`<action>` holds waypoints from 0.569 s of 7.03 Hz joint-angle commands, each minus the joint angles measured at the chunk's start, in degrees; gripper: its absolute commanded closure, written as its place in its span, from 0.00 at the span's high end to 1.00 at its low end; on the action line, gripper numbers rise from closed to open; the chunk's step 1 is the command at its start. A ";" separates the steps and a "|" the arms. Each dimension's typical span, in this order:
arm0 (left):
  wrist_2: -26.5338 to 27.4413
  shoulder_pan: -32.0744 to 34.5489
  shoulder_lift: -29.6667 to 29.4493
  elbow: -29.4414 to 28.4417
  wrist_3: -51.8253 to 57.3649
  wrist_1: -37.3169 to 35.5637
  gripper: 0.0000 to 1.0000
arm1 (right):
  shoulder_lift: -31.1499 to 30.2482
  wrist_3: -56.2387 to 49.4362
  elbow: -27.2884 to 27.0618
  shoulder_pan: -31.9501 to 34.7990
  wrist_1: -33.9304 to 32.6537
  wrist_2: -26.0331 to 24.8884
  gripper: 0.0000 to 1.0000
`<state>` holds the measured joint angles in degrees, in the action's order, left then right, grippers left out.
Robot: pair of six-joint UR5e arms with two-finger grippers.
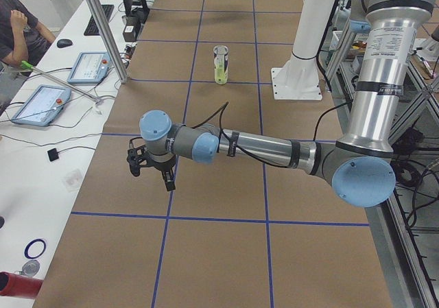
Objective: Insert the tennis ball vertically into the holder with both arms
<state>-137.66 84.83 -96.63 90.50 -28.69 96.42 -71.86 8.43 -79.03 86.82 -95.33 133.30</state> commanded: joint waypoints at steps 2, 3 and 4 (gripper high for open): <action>0.11 4.11 0.92 -2.51 16.03 -2.70 1.00 | -2.14 -6.66 1.60 0.90 -0.03 -0.75 1.00; 0.02 5.68 0.92 -2.17 16.21 -6.90 1.00 | -2.93 -6.76 1.60 0.90 0.06 -0.84 1.00; 0.37 6.22 0.92 -2.08 17.43 -6.86 1.00 | -3.37 -8.85 1.69 0.90 0.06 -0.93 1.00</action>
<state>-137.50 89.94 -95.74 88.41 -12.65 91.19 -74.52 1.53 -77.45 87.69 -95.30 132.52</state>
